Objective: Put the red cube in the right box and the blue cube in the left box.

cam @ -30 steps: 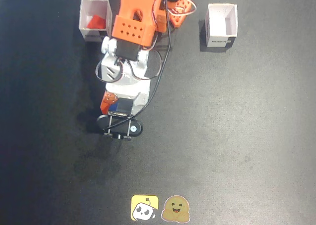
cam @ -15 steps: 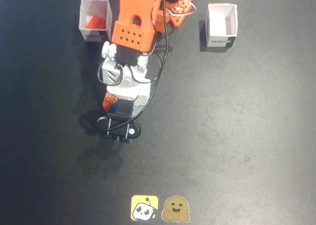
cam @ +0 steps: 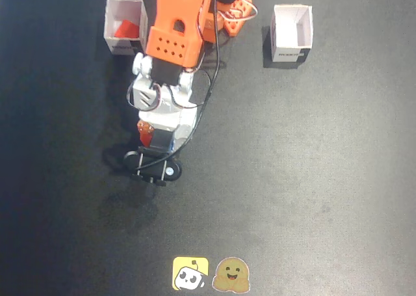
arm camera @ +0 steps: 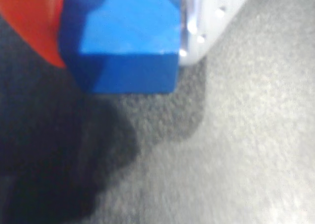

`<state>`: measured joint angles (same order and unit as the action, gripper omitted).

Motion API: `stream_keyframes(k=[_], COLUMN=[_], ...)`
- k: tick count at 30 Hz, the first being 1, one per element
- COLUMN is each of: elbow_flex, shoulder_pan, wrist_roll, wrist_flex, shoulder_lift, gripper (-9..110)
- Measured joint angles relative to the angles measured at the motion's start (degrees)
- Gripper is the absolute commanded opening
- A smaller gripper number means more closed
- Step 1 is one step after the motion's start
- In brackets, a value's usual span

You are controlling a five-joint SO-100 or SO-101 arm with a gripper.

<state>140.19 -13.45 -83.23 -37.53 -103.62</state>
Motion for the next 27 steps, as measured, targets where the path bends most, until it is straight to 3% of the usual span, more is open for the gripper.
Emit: stream_keyframes(k=[13,27], elbow_flex=[0.00,-0.09], shoulder_pan=[4.48,19.95], wrist_roll=[-0.62,-4.83], wrist_flex=[-16.70,-31.46], shoulder_lift=[-16.17,-28.83], gripper=[12,12])
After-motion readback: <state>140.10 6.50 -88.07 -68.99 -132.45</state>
